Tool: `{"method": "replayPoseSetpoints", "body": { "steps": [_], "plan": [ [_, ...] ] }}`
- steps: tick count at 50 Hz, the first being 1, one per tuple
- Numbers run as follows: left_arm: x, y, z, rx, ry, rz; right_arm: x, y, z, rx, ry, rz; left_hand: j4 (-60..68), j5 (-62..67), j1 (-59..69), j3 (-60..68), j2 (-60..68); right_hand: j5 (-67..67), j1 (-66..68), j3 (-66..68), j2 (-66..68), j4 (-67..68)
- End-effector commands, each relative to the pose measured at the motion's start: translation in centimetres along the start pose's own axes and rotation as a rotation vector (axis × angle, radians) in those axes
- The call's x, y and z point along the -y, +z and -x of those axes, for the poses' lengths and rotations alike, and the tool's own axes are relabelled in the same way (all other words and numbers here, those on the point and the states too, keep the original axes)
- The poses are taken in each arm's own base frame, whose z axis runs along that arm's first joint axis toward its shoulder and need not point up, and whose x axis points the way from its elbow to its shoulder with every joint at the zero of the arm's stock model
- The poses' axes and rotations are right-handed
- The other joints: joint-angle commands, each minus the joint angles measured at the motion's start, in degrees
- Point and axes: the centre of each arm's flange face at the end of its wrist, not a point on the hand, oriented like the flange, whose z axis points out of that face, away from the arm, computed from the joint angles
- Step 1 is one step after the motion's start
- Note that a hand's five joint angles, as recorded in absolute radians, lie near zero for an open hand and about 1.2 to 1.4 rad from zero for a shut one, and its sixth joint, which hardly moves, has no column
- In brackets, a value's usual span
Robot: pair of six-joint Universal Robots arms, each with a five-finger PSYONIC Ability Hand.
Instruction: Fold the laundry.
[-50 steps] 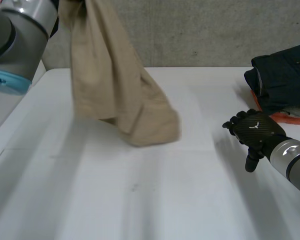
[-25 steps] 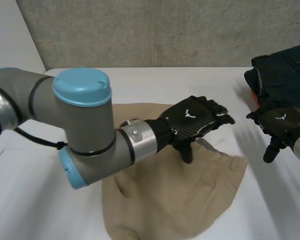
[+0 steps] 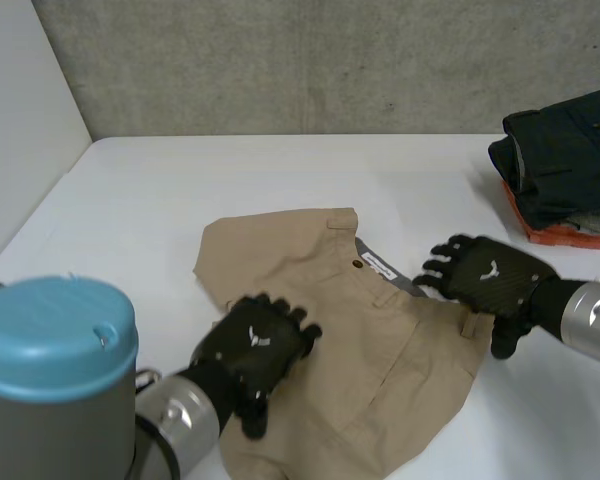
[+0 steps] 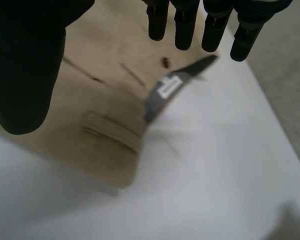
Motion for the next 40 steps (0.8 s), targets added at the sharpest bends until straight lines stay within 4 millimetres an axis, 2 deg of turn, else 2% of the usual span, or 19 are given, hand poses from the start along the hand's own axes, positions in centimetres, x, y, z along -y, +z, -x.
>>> {"method": "replayPoseSetpoints", "body": {
  "steps": [1,4,6,7,8,10,11,12,16,18,23,27,28,31,32,35,36,39,40],
  "plan": [
    [-1.7,-1.1,-1.8,-0.035,0.025,0.072,-1.4,1.1,1.9,0.087,-0.067,-0.006,2.13,1.72,1.62,1.72,2.24,5.1,4.85,5.85,5.6,5.32],
    [-1.8,-0.9,-2.2,-0.033,0.033,0.064,-2.0,1.7,2.1,0.088,-0.062,-0.006,2.13,1.72,1.62,1.72,2.24,9.13,8.88,9.88,9.64,9.36],
    [-2.3,0.0,-2.4,-0.021,0.042,0.065,-2.5,2.5,2.5,0.088,-0.059,-0.014,2.13,1.72,1.62,1.72,2.24,19.37,19.12,20.12,19.88,19.6],
    [-2.6,0.3,-2.5,-0.018,0.045,0.07,-2.5,2.7,2.6,0.084,-0.061,-0.019,2.13,1.72,1.62,1.72,2.24,27.24,26.99,27.99,27.74,27.46],
    [-3.1,0.9,-2.6,-0.013,0.053,0.082,-2.6,3.0,2.7,0.077,-0.054,-0.024,3.13,2.72,2.62,2.72,3.24,45.3,45.05,46.05,45.81,45.53],
    [-3.5,1.4,-2.8,-0.012,0.068,0.09,-2.6,3.2,2.6,0.064,-0.045,-0.029,11.5,11.09,10.99,11.09,11.61,66.95,66.7,67.7,67.46,67.18],
    [-3.7,1.6,-2.8,-0.009,0.074,0.095,-2.6,3.3,2.7,0.06,-0.036,-0.029,16.88,16.47,16.37,16.47,16.99,67.04,66.79,67.79,67.54,67.26],
    [-4.1,2.0,-2.9,-0.008,0.089,0.102,-2.6,3.3,2.7,0.048,-0.02,-0.025,30.25,29.85,29.74,29.85,30.37,67.04,66.79,67.79,67.54,67.26],
    [-3.8,2.9,-2.5,0.022,0.108,0.071,-2.1,3.0,2.7,0.023,0.007,-0.008,67.1,66.69,66.59,66.7,67.22,67.04,66.79,67.79,67.54,67.26],
    [-3.2,3.2,-2.1,0.042,0.104,0.045,-1.7,2.7,2.6,0.015,0.015,-0.004,67.21,66.8,66.7,66.8,67.32,67.04,66.79,67.79,67.54,67.26],
    [-0.4,3.9,0.6,0.134,0.072,-0.077,-0.1,1.6,2.5,0.004,0.016,-0.005,67.21,66.8,66.7,66.8,67.32,67.04,66.79,67.79,67.54,67.26],
    [2.8,3.4,3.0,0.174,0.059,-0.193,1.4,0.6,1.7,-0.03,0.043,0.022,67.21,66.8,66.7,66.8,67.32,67.04,66.79,67.79,67.54,67.26],
    [4.1,2.9,3.8,0.174,0.059,-0.233,2.1,-0.1,1.2,-0.061,0.065,0.041,67.21,66.8,66.7,66.8,67.32,67.04,66.79,67.79,67.54,67.26],
    [6.3,1.7,4.9,0.177,0.057,-0.298,3.6,-1.7,-0.1,-0.134,0.099,0.057,67.21,66.8,66.7,66.8,67.32,67.04,66.79,67.79,67.54,67.26],
    [7.8,0.6,5.7,0.179,0.056,-0.346,4.8,-2.9,-0.9,-0.182,0.111,0.055,67.21,66.8,66.7,66.8,67.32,67.04,66.79,67.79,67.54,67.26],
    [9.8,-0.9,6.7,0.168,0.047,-0.411,6.2,-5.0,-1.5,-0.224,0.154,0.094,67.21,66.8,66.7,66.8,67.32,67.04,66.79,67.79,67.54,67.26],
    [11.1,-1.9,7.1,0.153,0.038,-0.453,6.7,-6.4,-1.4,-0.223,0.179,0.144,67.21,66.8,66.7,66.8,67.32,67.04,66.79,67.79,67.54,67.26],
    [11.8,-2.3,7.6,0.124,0.002,-0.456,6.7,-7.2,-0.7,-0.155,0.23,0.231,67.21,66.8,66.7,66.8,67.32,67.04,66.79,67.79,67.54,67.26],
    [11.4,-1.3,7.8,0.102,-0.025,-0.416,6.8,-7.1,-0.2,-0.099,0.246,0.253,67.21,66.8,66.7,66.8,67.32,67.04,66.79,67.79,67.54,67.26]
  ]
}}
